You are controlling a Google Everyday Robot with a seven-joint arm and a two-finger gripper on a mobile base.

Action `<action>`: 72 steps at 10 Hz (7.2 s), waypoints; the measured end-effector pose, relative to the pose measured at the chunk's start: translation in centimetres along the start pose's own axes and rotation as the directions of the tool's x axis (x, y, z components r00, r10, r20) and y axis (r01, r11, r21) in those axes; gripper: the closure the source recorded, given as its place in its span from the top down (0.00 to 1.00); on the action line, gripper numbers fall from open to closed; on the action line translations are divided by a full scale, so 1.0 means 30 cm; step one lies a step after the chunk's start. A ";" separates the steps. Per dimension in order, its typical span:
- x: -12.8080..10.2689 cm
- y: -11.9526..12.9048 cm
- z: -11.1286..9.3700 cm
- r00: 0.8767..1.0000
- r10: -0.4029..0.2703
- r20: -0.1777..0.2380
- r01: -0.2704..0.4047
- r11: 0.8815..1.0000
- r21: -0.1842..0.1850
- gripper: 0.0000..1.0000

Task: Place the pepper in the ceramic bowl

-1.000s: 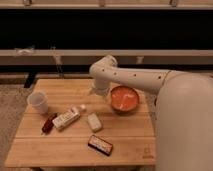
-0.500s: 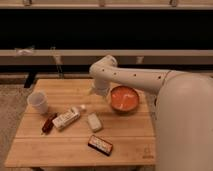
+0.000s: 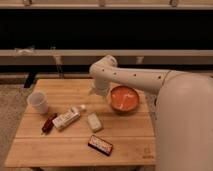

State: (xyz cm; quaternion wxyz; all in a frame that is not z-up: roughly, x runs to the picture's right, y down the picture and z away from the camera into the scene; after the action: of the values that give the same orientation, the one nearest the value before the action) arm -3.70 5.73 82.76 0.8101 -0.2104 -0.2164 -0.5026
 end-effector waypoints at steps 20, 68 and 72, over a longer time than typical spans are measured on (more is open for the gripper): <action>-0.591 -0.683 0.106 0.807 -0.588 0.044 0.588 0.809 0.031 0.80; -0.587 -0.670 0.190 0.799 -0.597 -0.076 0.600 0.799 0.032 0.00; -0.586 -0.669 0.192 0.799 -0.597 -0.076 0.600 0.799 0.031 0.00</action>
State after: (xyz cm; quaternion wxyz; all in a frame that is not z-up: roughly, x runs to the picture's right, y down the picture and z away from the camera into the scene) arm -29.74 13.51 80.08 0.6216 -0.0939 -0.2597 -0.7330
